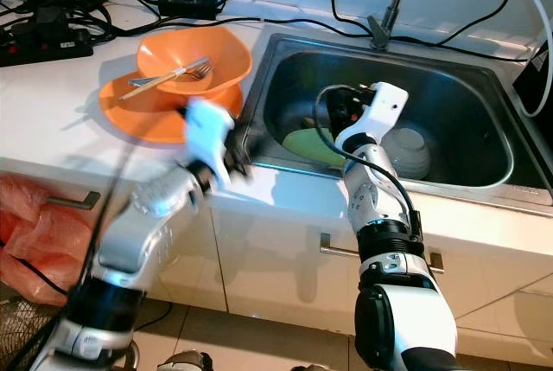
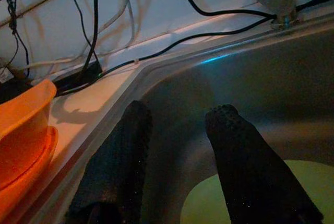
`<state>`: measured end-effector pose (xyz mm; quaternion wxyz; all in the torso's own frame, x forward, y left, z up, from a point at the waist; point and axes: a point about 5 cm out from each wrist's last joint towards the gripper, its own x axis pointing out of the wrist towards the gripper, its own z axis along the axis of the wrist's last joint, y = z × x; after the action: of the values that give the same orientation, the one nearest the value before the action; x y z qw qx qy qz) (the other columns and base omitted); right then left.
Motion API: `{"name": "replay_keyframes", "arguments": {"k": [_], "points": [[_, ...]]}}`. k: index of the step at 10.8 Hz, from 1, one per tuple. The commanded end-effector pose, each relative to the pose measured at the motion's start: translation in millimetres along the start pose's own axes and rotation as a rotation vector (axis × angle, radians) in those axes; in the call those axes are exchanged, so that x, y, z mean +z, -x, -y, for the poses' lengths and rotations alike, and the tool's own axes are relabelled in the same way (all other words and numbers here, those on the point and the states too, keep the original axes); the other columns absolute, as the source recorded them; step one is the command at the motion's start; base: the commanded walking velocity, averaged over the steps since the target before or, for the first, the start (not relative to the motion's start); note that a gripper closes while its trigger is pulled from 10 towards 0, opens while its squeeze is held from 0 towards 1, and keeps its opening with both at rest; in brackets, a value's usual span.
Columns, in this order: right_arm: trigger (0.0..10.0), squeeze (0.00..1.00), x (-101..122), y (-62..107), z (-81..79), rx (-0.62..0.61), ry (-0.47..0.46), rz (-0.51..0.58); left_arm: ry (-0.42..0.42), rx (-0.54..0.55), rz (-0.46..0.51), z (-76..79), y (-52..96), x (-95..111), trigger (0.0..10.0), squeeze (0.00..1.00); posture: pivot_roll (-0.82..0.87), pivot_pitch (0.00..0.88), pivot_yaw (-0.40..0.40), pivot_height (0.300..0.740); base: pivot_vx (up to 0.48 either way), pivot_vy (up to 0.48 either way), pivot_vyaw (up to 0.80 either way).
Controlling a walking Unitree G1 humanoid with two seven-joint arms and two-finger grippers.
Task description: Kitchen organization
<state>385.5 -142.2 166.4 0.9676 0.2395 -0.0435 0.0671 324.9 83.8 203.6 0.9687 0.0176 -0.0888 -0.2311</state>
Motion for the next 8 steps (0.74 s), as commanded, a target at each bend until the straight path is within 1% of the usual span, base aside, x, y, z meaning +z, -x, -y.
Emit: {"name": "replay_keyframes", "arguments": {"k": [1, 2, 3, 4, 5, 6, 7, 8], "points": [[10.0, 0.0, 2, 0.2, -0.9, 0.008, -0.006, 0.011, -0.027, 0.155, 0.182, -17.0, -3.8, 33, 10.0, 0.0, 0.14, 0.085, -0.089, 0.74, 0.0, 0.0, 0.0], [10.0, 0.0, 0, 0.9, -1.1, 0.008, -0.008, 0.006, -0.004, 0.236, 0.255, -28.5, -1.1, 46, 10.0, 0.0, 0.14, 0.085, -0.089, 0.74, 0.0, 0.0, 0.0], [10.0, 0.0, -1, 1.3, -1.3, 0.008, -0.016, 0.007, 0.018, 0.304, 0.322, -40.1, 5.3, 55, 10.0, 0.0, 0.14, 0.085, -0.089, 0.74, 0.0, 0.0, 0.0], [10.0, 0.0, -1, 1.4, -1.2, 0.007, -0.019, 0.006, 0.047, 0.393, 0.381, -56.2, 16.1, 59, 10.0, 0.0, 0.14, 0.085, -0.09, 0.74, 0.0, 0.0, 0.0], [10.0, 0.0, -1, 1.4, -1.0, 0.006, -0.02, 0.005, 0.069, 0.439, 0.399, -67.5, 24.3, 57, 10.0, 0.0, 0.15, 0.086, -0.092, 0.74, 0.0, 0.0, 0.0], [10.0, 0.0, -2, 1.6, -0.3, 0.005, -0.021, 0.005, 0.088, 0.504, 0.438, -80.2, 36.3, 54, 10.0, 0.0, 0.15, 0.089, -0.094, 0.74, 0.0, 0.0, 0.0], [10.0, 0.0, -3, 1.9, 0.2, 0.004, -0.023, 0.004, 0.137, 0.544, 0.471, -87.8, 47.6, 51, 10.0, 0.0, 0.15, 0.09, -0.097, 0.74, 0.0, 0.0, 0.0], [10.0, 0.0, -3, 2.1, 0.1, 0.003, -0.024, 0.003, 0.197, 0.54, 0.467, -88.5, 52.7, 46, 10.0, 0.0, 0.15, 0.092, -0.097, 0.74, 0.0, 0.0, 0.0]]}}
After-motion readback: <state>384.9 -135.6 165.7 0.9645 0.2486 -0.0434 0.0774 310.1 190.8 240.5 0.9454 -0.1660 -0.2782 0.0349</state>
